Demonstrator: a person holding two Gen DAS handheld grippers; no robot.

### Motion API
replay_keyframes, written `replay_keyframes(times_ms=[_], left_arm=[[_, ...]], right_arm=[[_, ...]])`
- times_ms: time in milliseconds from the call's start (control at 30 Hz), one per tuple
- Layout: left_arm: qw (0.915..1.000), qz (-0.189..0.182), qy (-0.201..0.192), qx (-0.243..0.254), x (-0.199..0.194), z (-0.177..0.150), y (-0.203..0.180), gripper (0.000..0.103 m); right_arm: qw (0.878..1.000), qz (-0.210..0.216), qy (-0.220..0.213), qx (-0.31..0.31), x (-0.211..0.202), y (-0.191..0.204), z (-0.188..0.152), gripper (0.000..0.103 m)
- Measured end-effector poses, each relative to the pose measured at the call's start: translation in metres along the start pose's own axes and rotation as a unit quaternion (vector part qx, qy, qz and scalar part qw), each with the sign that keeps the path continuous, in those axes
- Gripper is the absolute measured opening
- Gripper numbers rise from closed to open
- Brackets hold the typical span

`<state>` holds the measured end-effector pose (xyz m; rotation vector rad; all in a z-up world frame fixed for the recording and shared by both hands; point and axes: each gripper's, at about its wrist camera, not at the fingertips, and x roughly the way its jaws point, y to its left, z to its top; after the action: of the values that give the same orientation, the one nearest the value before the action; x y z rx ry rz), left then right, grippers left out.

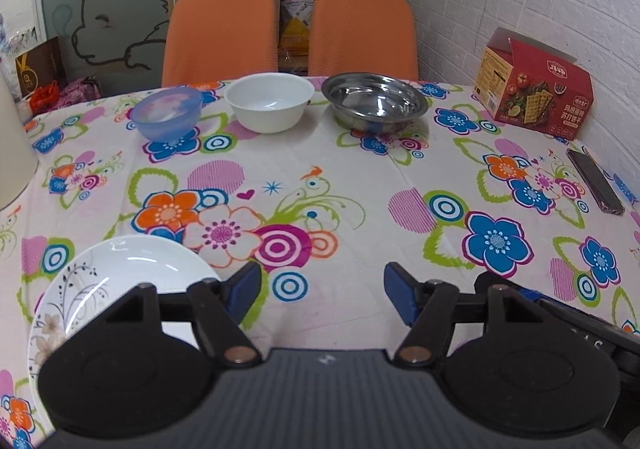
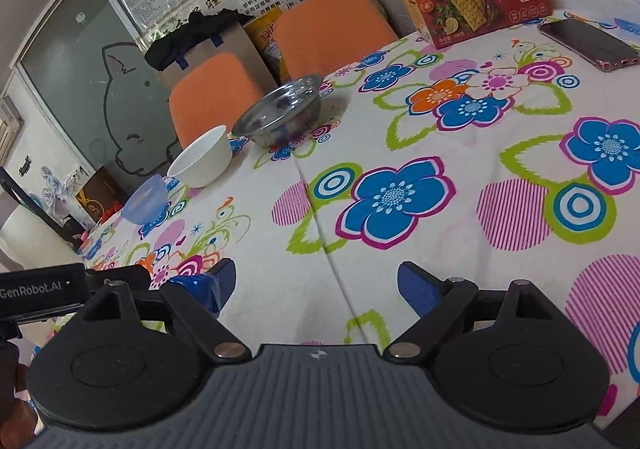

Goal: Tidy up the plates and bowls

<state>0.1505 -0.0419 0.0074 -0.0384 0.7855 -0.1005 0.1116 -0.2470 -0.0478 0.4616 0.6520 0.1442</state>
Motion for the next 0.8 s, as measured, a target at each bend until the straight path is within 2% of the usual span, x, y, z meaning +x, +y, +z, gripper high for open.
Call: replay_keyframes(times_ms=[133, 400, 800], left_arm=[[0.9999, -0.004, 0.010, 0.005, 0.007, 0.000, -0.008, 0.067], [0.9992, -0.013, 0.035, 0.011, 0.021, 0.003, -0.018, 0.067], [0.9987, 0.004, 0.044, 0.027, 0.039, 0.022, -0.022, 0.067]], right_arm=[[1.000, -0.011, -0.010, -0.003, -0.005, -0.008, 0.005, 0.075], [1.000, -0.002, -0.006, 0.003, -0.002, -0.015, 0.009, 0.075], [1.000, 0.018, -0.009, -0.022, 0.015, -0.011, 0.034, 0.075]])
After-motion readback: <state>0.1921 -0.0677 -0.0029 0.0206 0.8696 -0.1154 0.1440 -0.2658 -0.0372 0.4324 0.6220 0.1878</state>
